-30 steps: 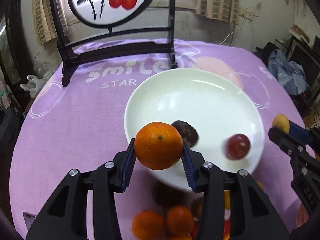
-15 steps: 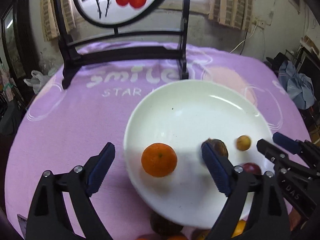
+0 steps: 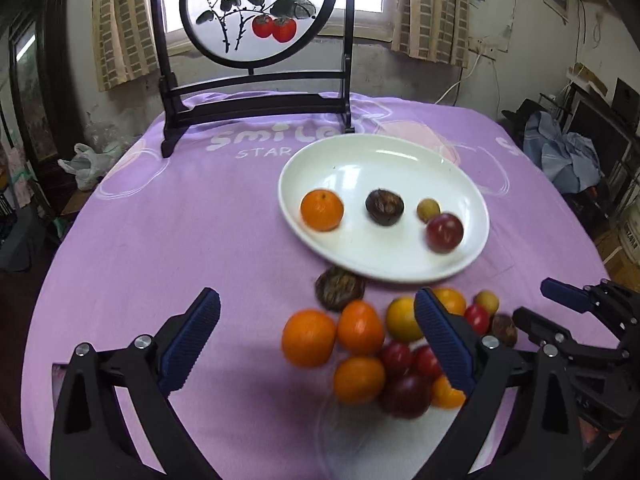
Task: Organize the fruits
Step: 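Move dark plum to plate with left tool while right tool moves small orange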
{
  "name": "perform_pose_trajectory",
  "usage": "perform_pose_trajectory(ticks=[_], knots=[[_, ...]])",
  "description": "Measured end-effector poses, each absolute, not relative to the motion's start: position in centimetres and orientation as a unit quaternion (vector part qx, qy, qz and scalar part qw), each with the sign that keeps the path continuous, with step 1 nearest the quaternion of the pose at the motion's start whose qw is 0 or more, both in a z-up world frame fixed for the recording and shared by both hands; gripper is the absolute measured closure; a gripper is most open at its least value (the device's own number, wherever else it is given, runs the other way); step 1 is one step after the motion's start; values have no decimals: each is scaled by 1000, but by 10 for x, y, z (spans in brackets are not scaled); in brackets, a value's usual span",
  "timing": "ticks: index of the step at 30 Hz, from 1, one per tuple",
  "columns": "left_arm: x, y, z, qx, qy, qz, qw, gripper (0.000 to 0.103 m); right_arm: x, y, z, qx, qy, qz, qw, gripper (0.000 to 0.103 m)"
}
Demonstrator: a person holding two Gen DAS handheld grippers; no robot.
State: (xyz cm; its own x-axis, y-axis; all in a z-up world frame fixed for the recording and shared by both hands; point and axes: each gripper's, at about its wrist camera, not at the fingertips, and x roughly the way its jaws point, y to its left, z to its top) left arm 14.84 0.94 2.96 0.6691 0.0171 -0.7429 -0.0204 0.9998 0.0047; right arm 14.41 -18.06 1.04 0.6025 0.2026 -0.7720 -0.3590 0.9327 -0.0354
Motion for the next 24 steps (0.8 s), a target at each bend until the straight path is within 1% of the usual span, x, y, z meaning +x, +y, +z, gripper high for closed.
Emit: perform_pose_trajectory(ticks=[5,10,14,17,20,21,24], knots=[[124,17,11,-20,419,7,908,7,113,-169,-11,-91,441,180,874,55],[124,31,-7,-41,424,2,904,7,97,-146,-30,-108,461,197,859,55],[129,42,-6,-30,408,21,912,7,98,-130,-41,-129,463,191,856,55],[130,50,-3,-44,406,22,913,7,107,-121,-41,-130,464,188,856,55],[131,53,-4,-60,415,8,908,7,114,-114,-40,-128,460,184,859,63],[131,52,-4,-60,416,7,908,7,115,-112,-40,-127,459,184,860,67],[131,49,-6,-54,416,6,908,7,114,-110,-40,-132,452,180,864,67]])
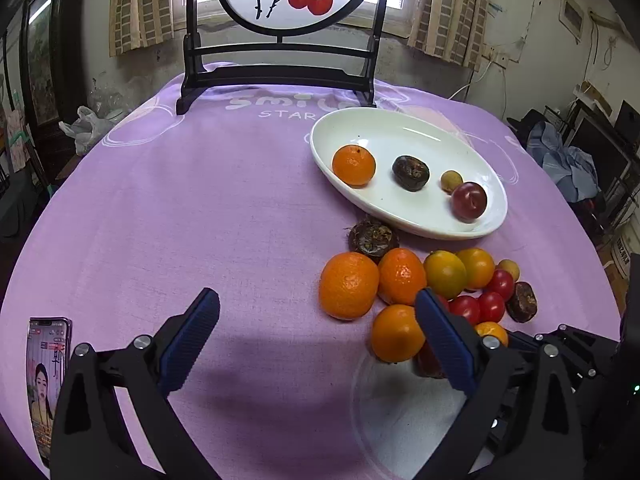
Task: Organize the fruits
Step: 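Move dark plum to plate with left tool while right tool moves small orange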
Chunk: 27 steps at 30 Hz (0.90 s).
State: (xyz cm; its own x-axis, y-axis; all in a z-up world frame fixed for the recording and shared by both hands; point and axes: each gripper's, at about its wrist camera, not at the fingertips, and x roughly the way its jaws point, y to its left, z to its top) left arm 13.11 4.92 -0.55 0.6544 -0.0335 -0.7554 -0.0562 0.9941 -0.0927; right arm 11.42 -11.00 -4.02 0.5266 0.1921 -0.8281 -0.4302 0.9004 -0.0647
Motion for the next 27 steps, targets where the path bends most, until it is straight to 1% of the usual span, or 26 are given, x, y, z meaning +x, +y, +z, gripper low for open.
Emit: perform_pose_trajectory(ticks=[7,12,16,21,27], knots=[[128,41,-9,-48,423,-9,905,7,106,-139,-33,-86,456,183,867,67],[122,34,-18,-61,442,-42,894,7,109,-162,-39,-51,468,174,865,67],[111,27,-27,-24,449,-36,892,7,105,-162,-34,-57,453,182,871,67],[97,12,-32,-9,464,-48,884,7,103,-167,-29,-62,451,171,874,67],[88,-20,-39,22,471,-47,881,7,109,-190,-19,-34,446,144,883,67]])
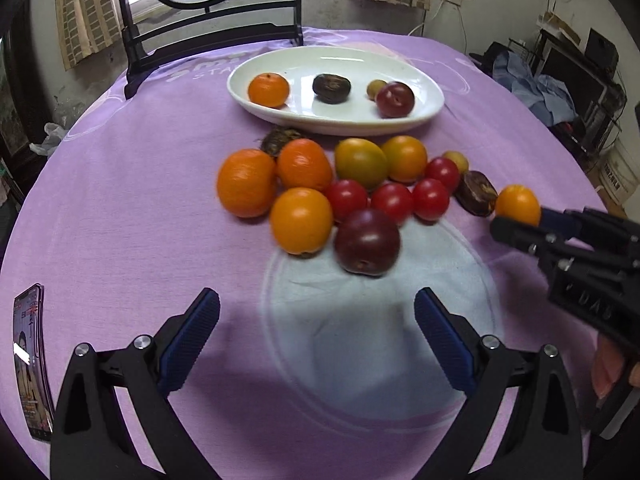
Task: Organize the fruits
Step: 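Move dark plum to plate with left tool while right tool moves small orange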
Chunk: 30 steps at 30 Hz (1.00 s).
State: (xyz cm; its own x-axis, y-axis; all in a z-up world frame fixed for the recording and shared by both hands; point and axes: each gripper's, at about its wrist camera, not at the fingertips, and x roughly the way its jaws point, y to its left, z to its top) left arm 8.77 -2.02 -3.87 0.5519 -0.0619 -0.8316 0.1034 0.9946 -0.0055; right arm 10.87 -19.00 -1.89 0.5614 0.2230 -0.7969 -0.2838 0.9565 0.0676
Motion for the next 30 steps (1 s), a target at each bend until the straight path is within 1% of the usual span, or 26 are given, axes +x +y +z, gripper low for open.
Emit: perform_pose_trajectory(ticks=[1,2,3,7,9,11,12,14,15,17,20,22,23,30], knots=[[89,-26,-41,27,474,-46,879,7,109,-194,-18,-28,446,140,884,67],[89,-30,-43,28,477,-45,877,10,110,-197,-16,-22,445,138,885,67],[91,-34,-46,29,482,-45,874,16,110,-200,-15,-18,444,136,886,67],[98,-46,-55,30,496,-48,866,22,107,-204,-9,-9,436,140,889,67],[103,-48,-54,30,489,-47,871,29,104,-203,-7,-9,432,144,890,67],[109,-48,-54,25,489,-42,871,32,103,-202,-5,-10,431,150,890,67],[113,-48,-53,23,489,-38,871,35,102,-201,-5,-10,430,153,890,67],[119,-47,-53,15,491,-29,871,35,100,-200,-4,-11,429,156,890,67],[121,-46,-52,12,490,-23,871,38,99,-200,-4,-12,429,156,890,67],[124,-45,-52,9,487,-16,873,41,98,-197,-5,-13,430,157,889,67],[122,-45,-50,11,489,-25,872,50,99,-197,-6,-16,432,157,888,67],[118,-45,-48,16,493,-38,869,60,99,-197,-6,-15,431,158,888,67],[114,-45,-46,14,494,-46,868,66,98,-197,-6,-15,430,159,889,67],[95,-33,-44,1,503,-68,862,66,98,-192,-11,-24,433,155,888,67]])
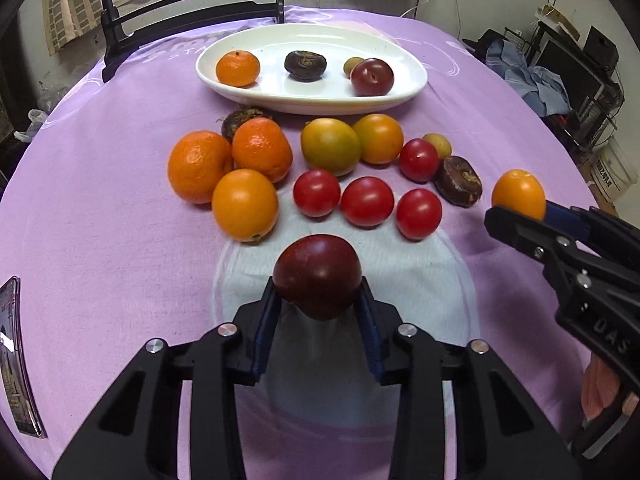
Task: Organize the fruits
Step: 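Move dark plum to plate with left tool while right tool moves small orange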
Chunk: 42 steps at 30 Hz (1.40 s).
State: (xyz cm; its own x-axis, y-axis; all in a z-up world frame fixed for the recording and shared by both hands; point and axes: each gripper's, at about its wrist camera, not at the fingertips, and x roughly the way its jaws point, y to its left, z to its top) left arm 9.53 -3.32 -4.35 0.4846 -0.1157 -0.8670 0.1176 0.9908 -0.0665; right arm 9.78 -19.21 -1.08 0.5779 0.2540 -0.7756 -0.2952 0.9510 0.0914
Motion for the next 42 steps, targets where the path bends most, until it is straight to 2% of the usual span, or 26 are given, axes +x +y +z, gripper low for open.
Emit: perform_pose_trajectory(ticks=[10,17,25,32,37,38,39,40,41,42], knots=[[77,-18,-37,-3,494,-79,866,66,97,-188,-14,-30,435,160,886,67],[89,-19,-2,12,465,-90,881,66,95,-190,1,-2,416,184,890,67],[168,-18,22,14,455,-68,888,66,136,-175,32,-43,386,182,903,67],[248,-18,-1,-3,487,-41,873,66,211,-168,26,-49,388,149,908,67],[277,-18,-20,-3,503,-21,864,65,254,-172,10,-34,409,122,904,67],[278,-18,-21,-4,501,-20,865,60,263,-174,6,-27,418,119,900,67],[279,-18,-20,-2,497,-19,868,47,271,-176,1,-17,425,119,897,64],[279,-18,-17,2,489,-13,872,39,277,-178,-2,-6,429,121,895,55],[278,-18,-13,5,482,-9,876,29,280,-179,-2,2,426,118,897,51],[276,-18,-8,7,472,-7,882,27,280,-180,-2,6,425,114,898,45]])
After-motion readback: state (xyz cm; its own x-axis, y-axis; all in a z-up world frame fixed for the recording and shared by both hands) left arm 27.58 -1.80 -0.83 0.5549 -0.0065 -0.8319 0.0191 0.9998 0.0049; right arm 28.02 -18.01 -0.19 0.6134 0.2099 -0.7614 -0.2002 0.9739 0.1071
